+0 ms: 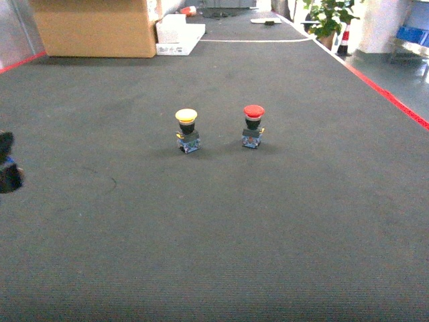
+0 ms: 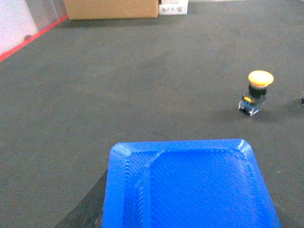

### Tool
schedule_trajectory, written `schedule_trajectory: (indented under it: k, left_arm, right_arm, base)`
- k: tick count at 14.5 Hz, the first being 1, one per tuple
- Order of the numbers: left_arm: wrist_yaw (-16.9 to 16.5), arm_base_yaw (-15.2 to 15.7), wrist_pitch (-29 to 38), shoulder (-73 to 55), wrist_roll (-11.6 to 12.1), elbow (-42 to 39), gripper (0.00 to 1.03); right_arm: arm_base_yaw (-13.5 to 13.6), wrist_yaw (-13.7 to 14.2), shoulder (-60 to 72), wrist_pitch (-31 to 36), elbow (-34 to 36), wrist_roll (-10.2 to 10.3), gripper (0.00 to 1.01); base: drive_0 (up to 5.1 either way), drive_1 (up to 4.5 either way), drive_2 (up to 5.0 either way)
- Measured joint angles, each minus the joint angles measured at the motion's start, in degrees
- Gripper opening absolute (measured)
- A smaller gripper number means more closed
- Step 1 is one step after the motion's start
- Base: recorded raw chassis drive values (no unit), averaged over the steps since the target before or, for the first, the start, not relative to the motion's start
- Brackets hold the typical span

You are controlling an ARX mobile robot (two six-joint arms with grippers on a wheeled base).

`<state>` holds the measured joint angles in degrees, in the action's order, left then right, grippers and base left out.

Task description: Pick blue part to blue bin on bottom shelf

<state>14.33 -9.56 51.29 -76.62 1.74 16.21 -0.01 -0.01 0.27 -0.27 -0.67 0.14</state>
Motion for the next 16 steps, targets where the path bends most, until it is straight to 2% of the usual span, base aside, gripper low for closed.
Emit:
schedule_trajectory:
  k: [2, 4, 5, 6, 7, 8, 9, 16]
  left_arm:
    - [1.1, -0.8, -3.2, 4.9, -0.3, -0.6, 0.44]
    - [4.5, -3.1, -11.1, 16.5, -1.3, -1.0, 0.44]
    - [8.3, -5.7, -17.7, 26.3, -1.6, -1.5, 0.44]
    - [13.2, -9.6, -27.4, 38.6, -2.0, -1.8, 0.44]
    - [17.1, -13.0, -34.2, 46.6, -2.3, -1.8, 0.44]
    - [20.3, -16.4, -38.6, 52.3, -1.9, -1.8, 0.44]
    - [21.8, -19.3, -40.1, 56.7, -1.5, -1.8, 0.44]
    - [22.6, -19.1, -40.4, 57.1, -1.2, -1.8, 0.44]
  right_arm:
    - [0.0, 0.0, 0.0, 0.0, 0.0, 0.0, 0.98]
    - [0.0, 0.0, 0.0, 0.0, 0.0, 0.0, 0.98]
    - [0.0, 0.0, 0.0, 0.0, 0.0, 0.0, 0.98]
    - [0.0, 0.0, 0.0, 0.0, 0.0, 0.0, 0.98]
    - [0.0, 0.0, 0.0, 0.0, 0.0, 0.0, 0.98]
    - [0.0, 0.0, 0.0, 0.0, 0.0, 0.0, 0.98]
    - [0.0, 0.0, 0.0, 0.0, 0.0, 0.0, 0.98]
    - [0.0, 0.0, 0.0, 0.0, 0.0, 0.0, 0.98]
  base:
    - [0.0, 0.00, 0.0]
    - [0.0, 0.00, 0.0]
    - [0.0, 0.00, 0.0]
    - [0.0, 0.00, 0.0]
    - [0.0, 0.00, 0.0]
    - [0.0, 0.00, 0.0]
    - [0.0, 0.00, 0.0]
    - [0.0, 0.00, 0.0]
